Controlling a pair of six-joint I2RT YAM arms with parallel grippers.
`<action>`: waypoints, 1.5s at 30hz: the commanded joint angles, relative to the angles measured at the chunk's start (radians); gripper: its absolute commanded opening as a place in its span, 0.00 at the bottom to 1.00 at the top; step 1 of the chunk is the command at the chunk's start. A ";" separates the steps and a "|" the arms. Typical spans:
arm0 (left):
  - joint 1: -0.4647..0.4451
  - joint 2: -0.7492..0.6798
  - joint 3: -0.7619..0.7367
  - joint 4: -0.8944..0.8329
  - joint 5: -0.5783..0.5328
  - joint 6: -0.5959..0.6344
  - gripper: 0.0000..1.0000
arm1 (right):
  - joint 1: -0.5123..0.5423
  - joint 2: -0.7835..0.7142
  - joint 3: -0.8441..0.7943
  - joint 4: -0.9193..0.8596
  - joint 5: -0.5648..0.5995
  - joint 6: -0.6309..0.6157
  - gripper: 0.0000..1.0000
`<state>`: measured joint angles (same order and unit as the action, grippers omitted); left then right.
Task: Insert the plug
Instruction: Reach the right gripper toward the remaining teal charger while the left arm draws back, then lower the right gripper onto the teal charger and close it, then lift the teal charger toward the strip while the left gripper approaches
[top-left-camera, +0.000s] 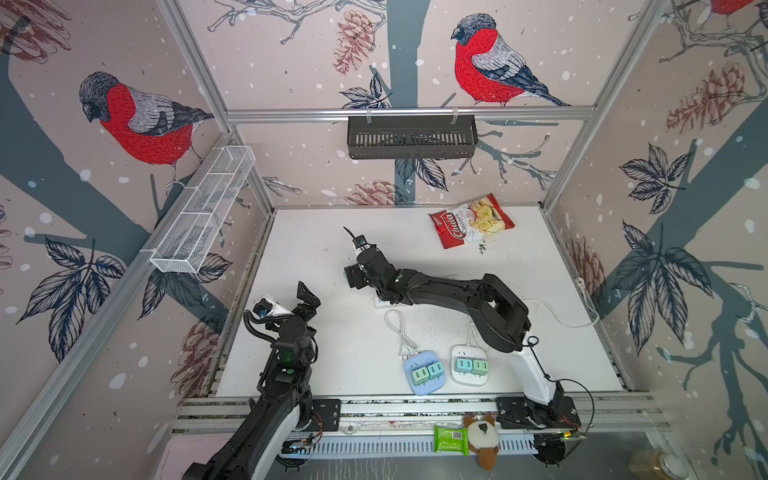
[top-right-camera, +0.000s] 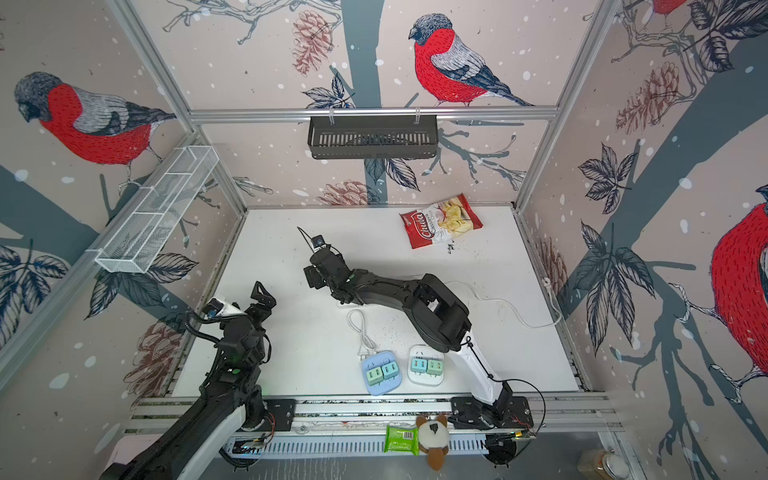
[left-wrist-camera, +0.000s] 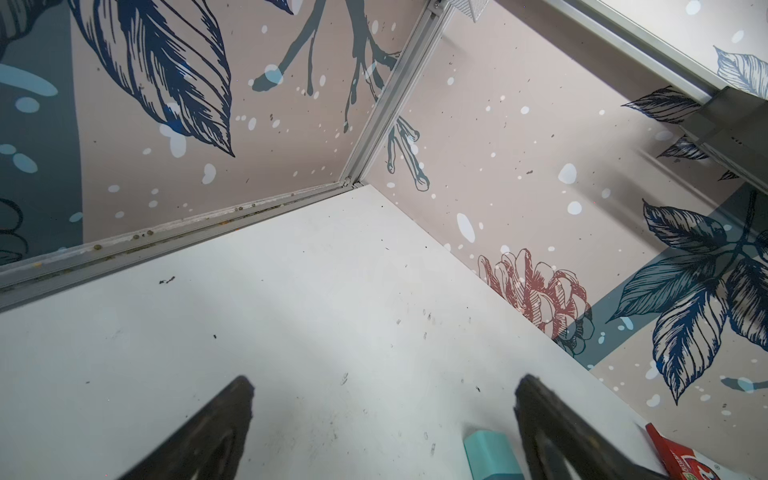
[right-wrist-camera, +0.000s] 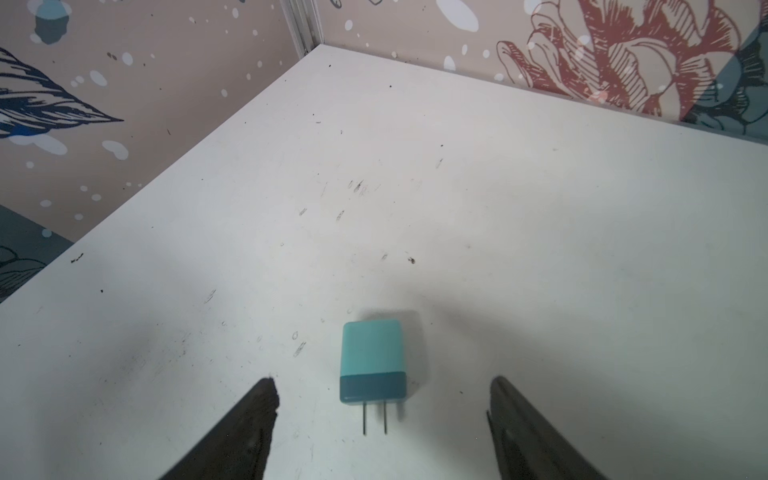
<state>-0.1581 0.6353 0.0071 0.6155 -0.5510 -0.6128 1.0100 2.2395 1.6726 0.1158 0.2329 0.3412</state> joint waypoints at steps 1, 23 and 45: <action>0.003 -0.005 0.001 0.000 -0.033 -0.026 0.98 | 0.010 0.046 0.052 -0.027 0.008 0.031 0.82; 0.003 -0.019 -0.009 0.008 -0.032 -0.028 0.97 | 0.007 0.342 0.359 -0.172 -0.017 0.019 0.82; 0.003 -0.013 -0.011 0.020 -0.020 -0.022 0.97 | 0.042 0.113 0.194 -0.144 0.038 -0.094 0.22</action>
<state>-0.1581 0.6216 0.0063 0.6083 -0.5705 -0.6273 1.0527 2.4317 1.8954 -0.0742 0.2581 0.2970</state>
